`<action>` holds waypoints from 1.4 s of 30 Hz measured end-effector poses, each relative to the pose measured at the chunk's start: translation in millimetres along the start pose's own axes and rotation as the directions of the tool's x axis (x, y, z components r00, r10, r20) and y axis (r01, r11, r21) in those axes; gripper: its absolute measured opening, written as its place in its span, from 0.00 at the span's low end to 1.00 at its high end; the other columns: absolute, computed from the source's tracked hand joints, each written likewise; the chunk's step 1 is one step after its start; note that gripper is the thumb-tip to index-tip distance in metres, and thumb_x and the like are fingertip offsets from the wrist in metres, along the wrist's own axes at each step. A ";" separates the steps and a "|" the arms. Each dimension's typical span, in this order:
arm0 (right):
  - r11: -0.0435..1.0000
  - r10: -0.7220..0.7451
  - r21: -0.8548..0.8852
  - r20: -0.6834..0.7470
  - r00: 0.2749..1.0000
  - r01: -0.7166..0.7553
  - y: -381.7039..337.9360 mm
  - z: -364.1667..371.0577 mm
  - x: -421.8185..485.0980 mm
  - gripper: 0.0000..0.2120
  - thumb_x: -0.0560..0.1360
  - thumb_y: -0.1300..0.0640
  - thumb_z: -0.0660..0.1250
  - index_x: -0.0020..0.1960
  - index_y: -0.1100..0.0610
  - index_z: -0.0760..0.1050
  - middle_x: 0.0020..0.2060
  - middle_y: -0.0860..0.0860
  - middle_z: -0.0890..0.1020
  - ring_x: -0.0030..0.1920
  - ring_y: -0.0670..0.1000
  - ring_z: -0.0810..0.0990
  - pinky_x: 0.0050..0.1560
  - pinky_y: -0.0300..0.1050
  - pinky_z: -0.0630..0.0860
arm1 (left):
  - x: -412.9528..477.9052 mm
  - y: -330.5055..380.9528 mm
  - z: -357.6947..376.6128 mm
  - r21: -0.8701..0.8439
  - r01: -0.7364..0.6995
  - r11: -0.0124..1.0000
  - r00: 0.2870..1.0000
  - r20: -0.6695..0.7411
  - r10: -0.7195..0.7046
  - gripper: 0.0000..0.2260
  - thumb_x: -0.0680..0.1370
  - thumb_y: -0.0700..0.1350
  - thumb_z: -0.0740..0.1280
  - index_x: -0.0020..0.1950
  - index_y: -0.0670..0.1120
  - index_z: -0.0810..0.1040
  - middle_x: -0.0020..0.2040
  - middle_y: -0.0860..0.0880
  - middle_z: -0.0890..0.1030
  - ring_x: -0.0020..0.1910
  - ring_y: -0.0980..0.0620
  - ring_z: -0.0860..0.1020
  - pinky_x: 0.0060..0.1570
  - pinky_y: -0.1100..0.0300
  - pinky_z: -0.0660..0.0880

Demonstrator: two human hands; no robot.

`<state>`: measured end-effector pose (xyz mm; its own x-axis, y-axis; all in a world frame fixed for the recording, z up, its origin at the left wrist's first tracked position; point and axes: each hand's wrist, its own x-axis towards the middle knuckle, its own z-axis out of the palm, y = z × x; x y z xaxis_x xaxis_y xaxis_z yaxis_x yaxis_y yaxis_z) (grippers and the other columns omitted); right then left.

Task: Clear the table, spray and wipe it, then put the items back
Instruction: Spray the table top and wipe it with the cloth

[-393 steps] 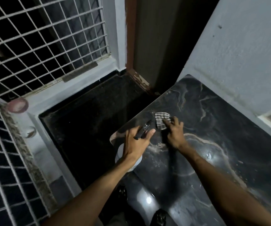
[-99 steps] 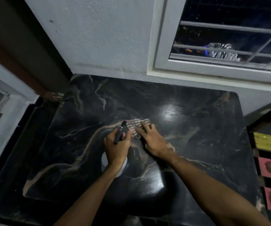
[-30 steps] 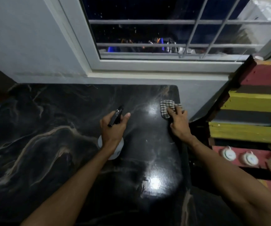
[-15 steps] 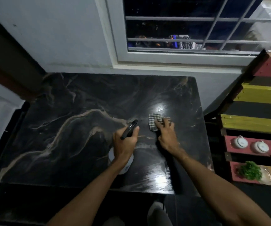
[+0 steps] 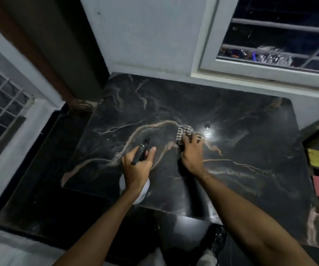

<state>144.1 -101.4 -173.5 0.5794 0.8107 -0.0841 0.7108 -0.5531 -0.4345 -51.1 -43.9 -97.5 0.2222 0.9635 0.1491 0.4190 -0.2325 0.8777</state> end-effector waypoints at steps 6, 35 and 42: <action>0.806 -0.575 0.013 0.259 0.776 0.592 -56.2 45.9 -59.7 0.38 0.66 0.62 0.62 0.75 0.47 0.64 0.78 0.55 0.59 0.58 0.60 0.68 0.59 0.54 0.70 | -5.9 -15.1 -27.3 0.020 0.025 0.999 1.000 -0.014 -0.025 0.16 0.75 0.46 0.77 0.31 0.46 0.76 0.27 0.55 0.75 0.29 0.57 0.76 0.35 0.62 0.72; 0.982 0.182 0.057 -0.044 0.982 -0.180 285.2 -105.4 -279.9 0.42 0.65 0.73 0.62 0.76 0.49 0.66 0.78 0.54 0.60 0.64 0.59 0.66 0.62 0.52 0.72 | -217.6 133.4 198.3 -0.034 -0.098 0.995 0.931 0.351 0.103 0.16 0.76 0.44 0.77 0.32 0.43 0.74 0.27 0.52 0.75 0.32 0.54 0.76 0.31 0.70 0.66; 0.939 0.334 0.109 -0.056 0.941 -0.327 293.4 -121.8 -199.2 0.37 0.69 0.67 0.62 0.76 0.50 0.64 0.77 0.56 0.57 0.64 0.60 0.64 0.65 0.55 0.70 | -200.8 152.1 231.4 -0.021 -0.096 0.995 0.947 0.306 0.098 0.16 0.76 0.42 0.77 0.32 0.43 0.75 0.28 0.51 0.75 0.32 0.51 0.76 0.32 0.66 0.69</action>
<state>285.9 -448.6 -175.0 0.8048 0.5675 -0.1740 0.4349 -0.7632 -0.4779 171.7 -303.4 -99.3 0.5209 0.8491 0.0883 0.3768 -0.3215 0.8687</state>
